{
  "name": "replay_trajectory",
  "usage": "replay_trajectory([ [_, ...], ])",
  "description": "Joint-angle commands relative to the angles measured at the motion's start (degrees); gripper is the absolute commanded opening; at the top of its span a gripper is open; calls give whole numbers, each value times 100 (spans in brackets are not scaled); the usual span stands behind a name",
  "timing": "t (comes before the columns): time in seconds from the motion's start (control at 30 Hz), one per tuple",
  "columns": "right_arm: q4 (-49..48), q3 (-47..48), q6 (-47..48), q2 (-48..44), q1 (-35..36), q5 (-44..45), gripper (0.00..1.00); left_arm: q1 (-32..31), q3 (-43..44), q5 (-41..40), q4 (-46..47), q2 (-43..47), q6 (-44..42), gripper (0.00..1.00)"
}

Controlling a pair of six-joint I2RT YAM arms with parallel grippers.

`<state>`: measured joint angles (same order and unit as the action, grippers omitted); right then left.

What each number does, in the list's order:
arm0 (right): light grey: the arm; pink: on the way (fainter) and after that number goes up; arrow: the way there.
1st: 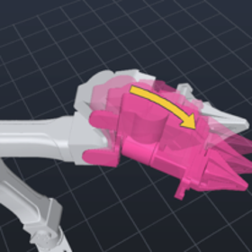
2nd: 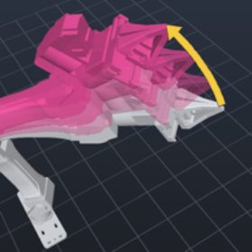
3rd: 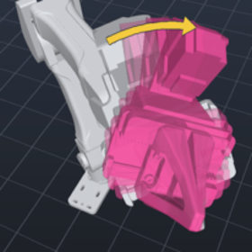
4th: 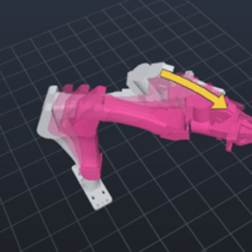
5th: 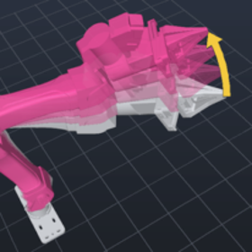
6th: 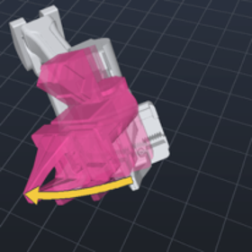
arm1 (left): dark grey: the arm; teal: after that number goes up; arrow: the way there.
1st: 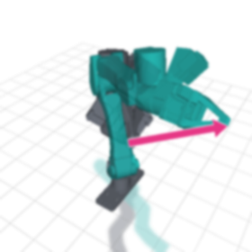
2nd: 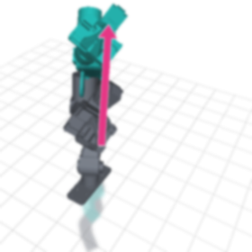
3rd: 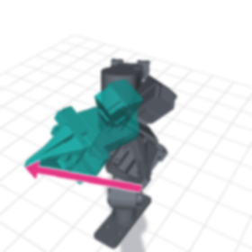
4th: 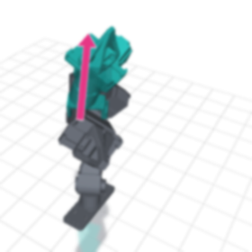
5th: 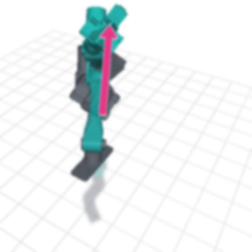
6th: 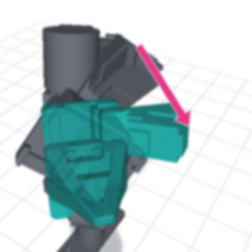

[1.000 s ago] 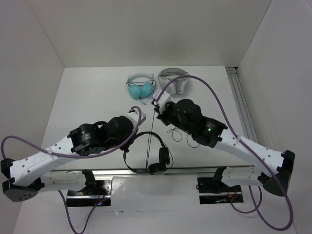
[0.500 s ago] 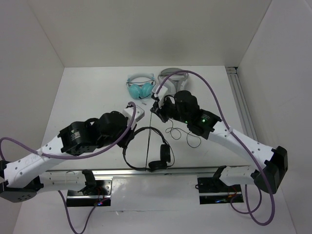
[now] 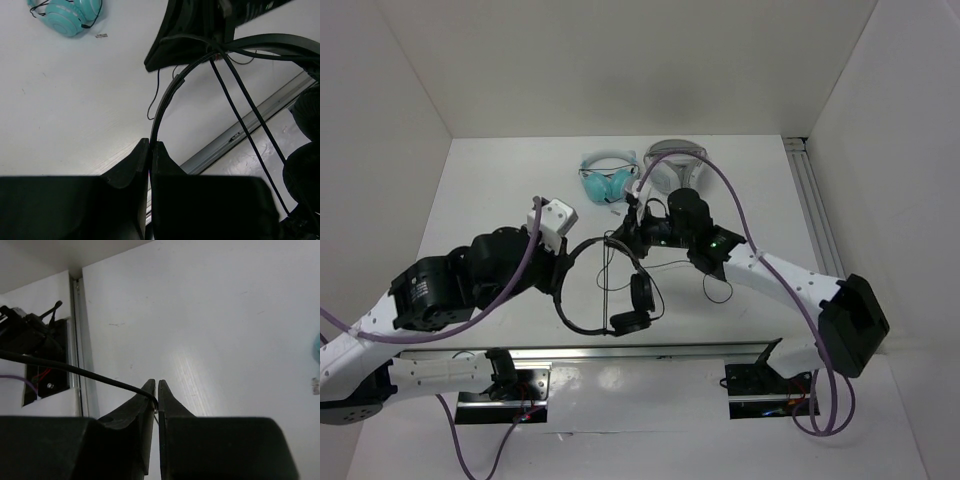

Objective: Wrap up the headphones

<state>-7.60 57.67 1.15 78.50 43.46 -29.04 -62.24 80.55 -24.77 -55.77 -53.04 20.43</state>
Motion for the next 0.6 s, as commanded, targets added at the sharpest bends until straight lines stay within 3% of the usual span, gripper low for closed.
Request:
replay_trajectory([
  [0.0,-1558,-491,-851,332,-40,-770,13,-43,373,-448,418,65,321,0],
  [0.03,-2196,-633,-1192,498,-40,-857,13,-43,426,-519,322,65,409,0],
  [0.2,-3607,-1134,-1968,1166,-40,-990,28,-43,847,-835,-100,-312,690,0],
  [0.57,-4944,-1434,-2505,2336,-40,-876,28,-43,1331,-1715,-716,-383,1481,0],
])
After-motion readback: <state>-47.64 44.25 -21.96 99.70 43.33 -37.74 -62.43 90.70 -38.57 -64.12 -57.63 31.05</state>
